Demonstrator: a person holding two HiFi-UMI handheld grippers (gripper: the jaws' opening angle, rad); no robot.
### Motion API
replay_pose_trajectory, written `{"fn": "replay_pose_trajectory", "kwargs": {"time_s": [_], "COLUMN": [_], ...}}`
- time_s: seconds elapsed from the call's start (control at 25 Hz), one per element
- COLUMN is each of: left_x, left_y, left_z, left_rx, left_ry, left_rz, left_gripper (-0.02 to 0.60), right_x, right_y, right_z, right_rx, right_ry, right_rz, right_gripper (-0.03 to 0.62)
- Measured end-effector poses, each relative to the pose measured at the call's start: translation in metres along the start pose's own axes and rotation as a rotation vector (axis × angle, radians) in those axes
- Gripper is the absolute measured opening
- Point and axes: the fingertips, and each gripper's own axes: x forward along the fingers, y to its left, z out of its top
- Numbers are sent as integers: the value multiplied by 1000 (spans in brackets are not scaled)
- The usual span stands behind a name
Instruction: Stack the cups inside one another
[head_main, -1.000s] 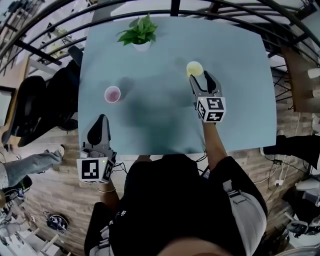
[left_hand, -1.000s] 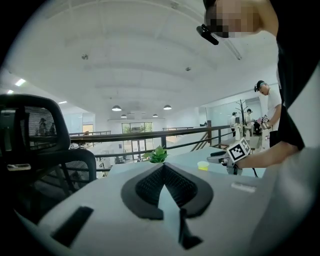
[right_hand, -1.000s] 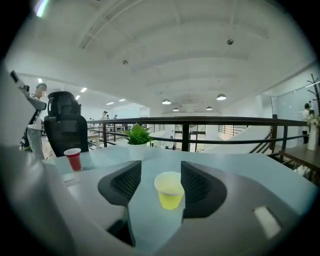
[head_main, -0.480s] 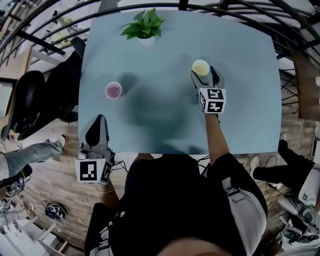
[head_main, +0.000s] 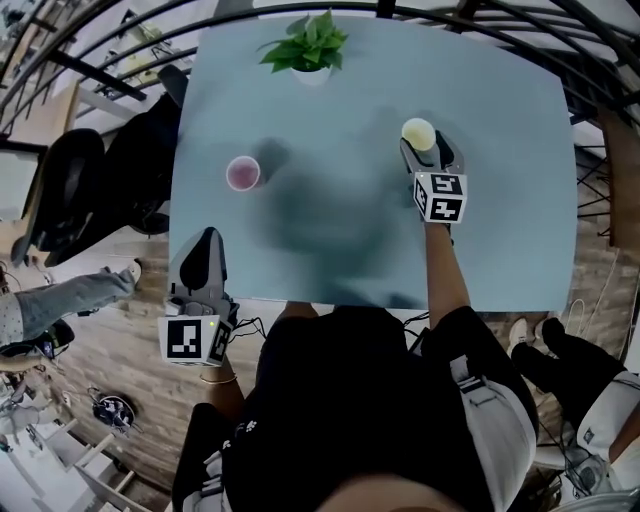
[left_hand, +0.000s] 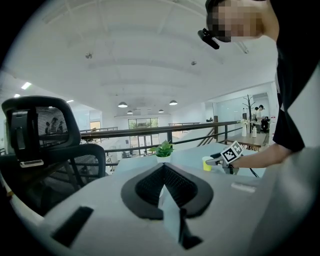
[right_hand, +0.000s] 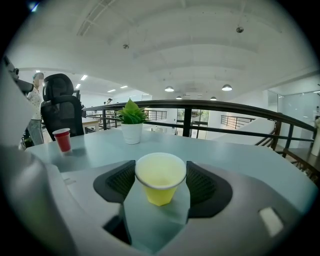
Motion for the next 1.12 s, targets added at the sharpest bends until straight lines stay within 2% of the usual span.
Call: {"fn": "replay_pose_trajectory", "kwargs": {"time_s": [0.28,0.52,0.8,1.12], "left_x": [-8,-21,-39,-54], "left_y": [2,14,36,60], "left_z": [-3,0,-6,-15], "left_rx": [-13,-19,-44,-89], "left_ry": [1,-21,-57,-84], "left_rz": [4,20,57,95], "left_gripper": [-9,-9,-9,-9], "right_x": [-8,-18,-19,-19], "right_y": [10,37,85,158], "right_z": [11,29,56,87], "right_rx": [-11,11,-1,-26], "right_ry": [-28,-70,-112,-154], "right_rz": [-3,31,108,251], "right_gripper": [318,318,318,318]}}
